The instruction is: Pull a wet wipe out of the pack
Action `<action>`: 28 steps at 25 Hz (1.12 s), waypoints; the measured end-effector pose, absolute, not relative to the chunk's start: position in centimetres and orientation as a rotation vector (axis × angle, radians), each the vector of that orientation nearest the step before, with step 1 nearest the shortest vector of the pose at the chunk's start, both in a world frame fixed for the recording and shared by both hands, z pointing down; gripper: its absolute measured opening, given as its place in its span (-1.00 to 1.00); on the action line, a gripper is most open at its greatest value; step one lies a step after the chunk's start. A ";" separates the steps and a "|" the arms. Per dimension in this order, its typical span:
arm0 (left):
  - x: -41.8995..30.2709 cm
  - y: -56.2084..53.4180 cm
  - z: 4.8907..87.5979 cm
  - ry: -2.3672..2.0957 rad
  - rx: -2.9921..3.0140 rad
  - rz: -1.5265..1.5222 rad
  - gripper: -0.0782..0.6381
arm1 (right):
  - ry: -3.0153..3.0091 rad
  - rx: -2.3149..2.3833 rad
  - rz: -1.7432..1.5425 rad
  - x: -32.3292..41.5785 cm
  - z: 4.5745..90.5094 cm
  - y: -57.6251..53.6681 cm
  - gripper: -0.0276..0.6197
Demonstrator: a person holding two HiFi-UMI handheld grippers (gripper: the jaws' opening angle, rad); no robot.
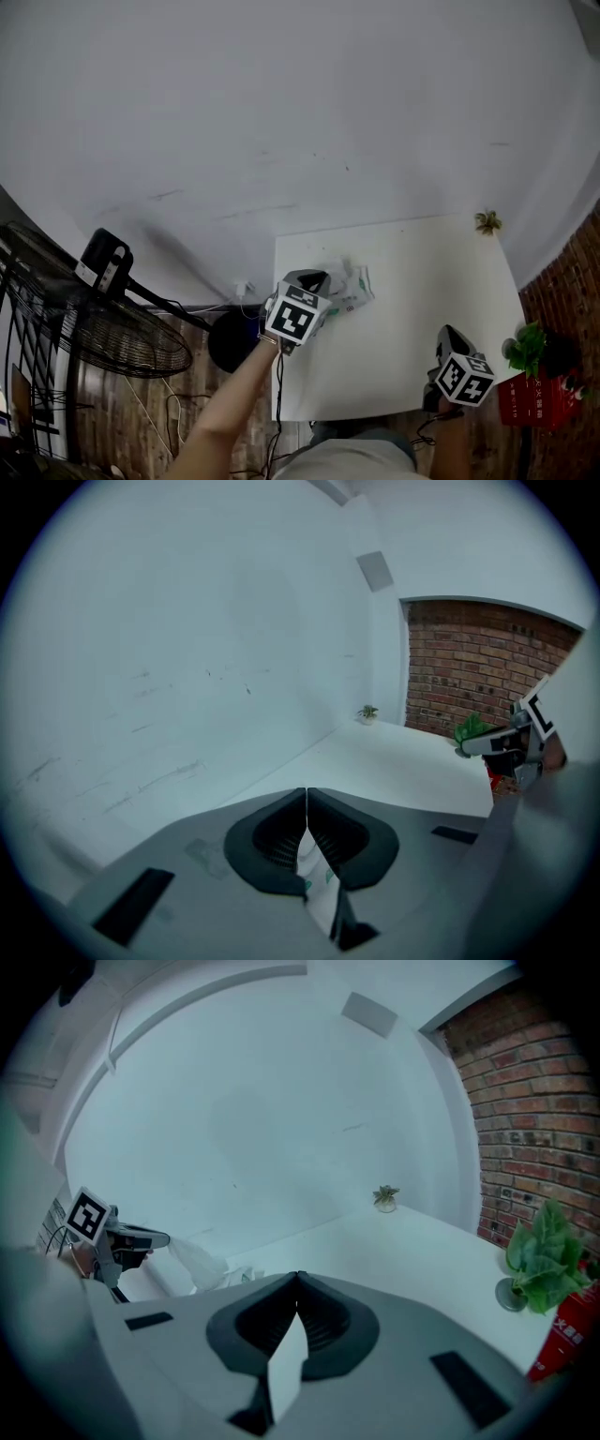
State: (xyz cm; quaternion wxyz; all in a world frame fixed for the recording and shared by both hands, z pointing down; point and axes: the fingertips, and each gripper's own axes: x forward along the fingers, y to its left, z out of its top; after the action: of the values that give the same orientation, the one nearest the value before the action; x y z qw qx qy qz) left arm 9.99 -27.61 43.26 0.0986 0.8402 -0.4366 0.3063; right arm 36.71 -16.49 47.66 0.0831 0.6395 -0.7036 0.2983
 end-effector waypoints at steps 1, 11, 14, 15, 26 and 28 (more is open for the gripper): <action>10.1 -27.5 42.5 -1.301 2.500 0.882 -0.74 | -2.099 1.907 0.885 36.7 47.6 -16.4 -0.91; 8.6 -25.6 34.2 -1.461 2.593 0.496 -0.74 | -2.165 1.842 0.770 34.5 44.8 -17.5 -0.91; 6.6 -24.9 32.7 -1.530 2.552 0.310 -0.74 | -2.203 1.802 0.718 33.1 43.6 -18.4 -0.91; 5.9 -24.6 32.6 -1.546 2.529 0.247 -0.74 | -2.217 1.790 0.697 32.6 43.1 -18.8 -0.91; -1.0 -20.9 37.8 -1.776 2.225 -0.017 -0.74 | -2.372 1.808 0.488 28.4 37.3 -22.7 -0.91; -1.3 -20.6 38.5 -1.770 2.207 -0.009 -0.74 | -2.381 1.823 0.474 27.9 36.9 -22.8 -0.91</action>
State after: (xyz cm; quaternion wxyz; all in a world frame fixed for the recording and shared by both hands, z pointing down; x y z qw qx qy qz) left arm -1.25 -20.57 38.52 0.1556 0.7705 -0.6181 -0.0030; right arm 27.95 -22.83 36.92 0.0528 0.5998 -0.7831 0.1558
